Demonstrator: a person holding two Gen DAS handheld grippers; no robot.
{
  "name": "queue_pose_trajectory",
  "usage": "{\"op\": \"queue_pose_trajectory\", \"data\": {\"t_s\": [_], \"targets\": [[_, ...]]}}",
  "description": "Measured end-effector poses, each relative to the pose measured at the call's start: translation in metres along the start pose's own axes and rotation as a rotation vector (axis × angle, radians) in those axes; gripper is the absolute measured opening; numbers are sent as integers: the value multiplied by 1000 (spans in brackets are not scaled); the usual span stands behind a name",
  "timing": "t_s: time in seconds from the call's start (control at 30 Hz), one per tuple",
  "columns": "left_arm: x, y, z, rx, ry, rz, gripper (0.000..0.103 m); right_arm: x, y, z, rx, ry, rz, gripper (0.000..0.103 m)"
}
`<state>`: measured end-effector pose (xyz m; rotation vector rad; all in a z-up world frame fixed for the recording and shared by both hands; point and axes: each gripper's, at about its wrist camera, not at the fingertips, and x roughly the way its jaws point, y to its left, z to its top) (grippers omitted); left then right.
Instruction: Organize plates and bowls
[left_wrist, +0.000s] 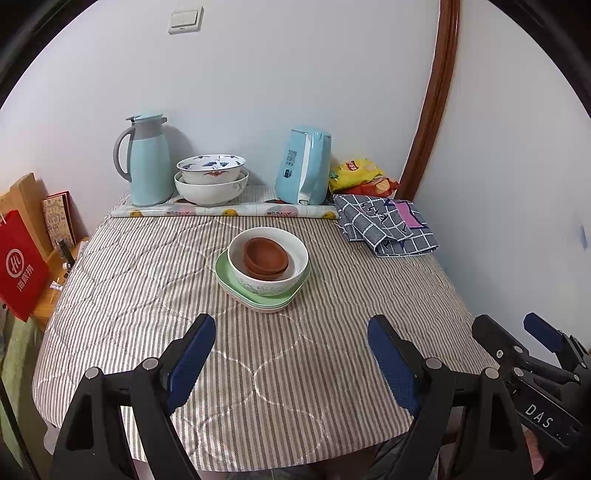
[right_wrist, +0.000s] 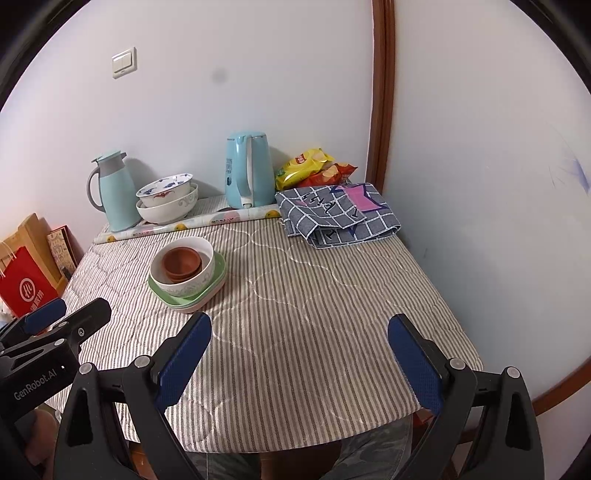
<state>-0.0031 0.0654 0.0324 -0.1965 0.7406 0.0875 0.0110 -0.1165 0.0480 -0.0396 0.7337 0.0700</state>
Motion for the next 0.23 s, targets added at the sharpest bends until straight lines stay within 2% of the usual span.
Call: {"op": "queue_pose_trajectory", "data": {"t_s": [0.23], "targets": [[2, -6, 6, 19, -11, 4, 84, 0, -1, 2, -5, -3, 2, 96]]}}
